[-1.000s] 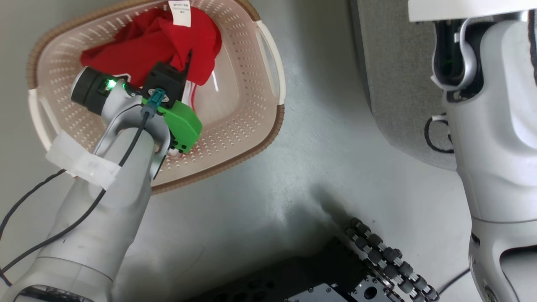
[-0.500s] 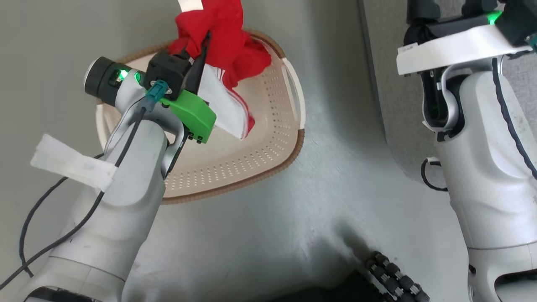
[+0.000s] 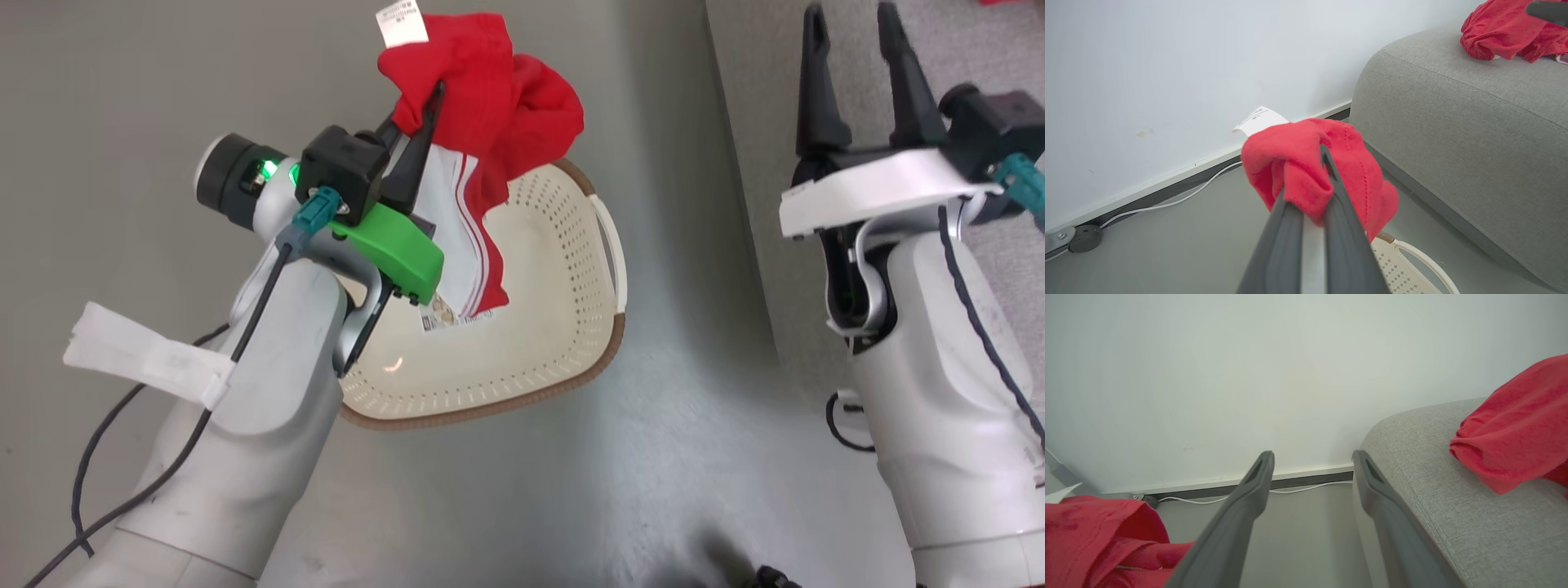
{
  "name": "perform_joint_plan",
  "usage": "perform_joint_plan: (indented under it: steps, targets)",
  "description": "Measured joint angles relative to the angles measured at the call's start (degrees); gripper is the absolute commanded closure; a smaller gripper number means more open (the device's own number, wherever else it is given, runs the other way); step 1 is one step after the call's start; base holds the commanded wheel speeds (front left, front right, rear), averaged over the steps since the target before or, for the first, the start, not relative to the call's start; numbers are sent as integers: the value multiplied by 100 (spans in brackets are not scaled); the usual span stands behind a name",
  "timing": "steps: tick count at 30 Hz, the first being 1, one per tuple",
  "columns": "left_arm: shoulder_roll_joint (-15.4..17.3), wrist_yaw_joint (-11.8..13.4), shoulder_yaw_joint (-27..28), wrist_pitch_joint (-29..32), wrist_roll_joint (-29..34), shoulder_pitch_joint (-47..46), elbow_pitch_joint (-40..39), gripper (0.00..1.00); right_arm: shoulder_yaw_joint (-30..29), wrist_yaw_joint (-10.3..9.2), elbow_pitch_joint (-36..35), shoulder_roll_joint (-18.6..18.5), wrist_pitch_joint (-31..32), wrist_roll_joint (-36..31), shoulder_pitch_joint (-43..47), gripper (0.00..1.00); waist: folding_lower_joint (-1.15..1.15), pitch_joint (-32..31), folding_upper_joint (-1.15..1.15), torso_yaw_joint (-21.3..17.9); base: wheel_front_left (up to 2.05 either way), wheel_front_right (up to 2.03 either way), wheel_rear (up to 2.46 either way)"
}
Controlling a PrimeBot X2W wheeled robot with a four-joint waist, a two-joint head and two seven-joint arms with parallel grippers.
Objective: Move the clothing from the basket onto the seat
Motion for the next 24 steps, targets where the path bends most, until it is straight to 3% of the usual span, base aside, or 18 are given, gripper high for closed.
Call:
perform_joint_plan:
  steps: [16,24]
  targets:
    - [-10,-63,-113,0,-304,617,-112,100,19,146,410,3,0,-12,895,0,0,-1330,0,310,0,0,0]
    - [-12,-68,-137,0,-381,851,-134,100,222,326,668,7,1,-33,1345,0,0,-1991,0,422,0,0,0]
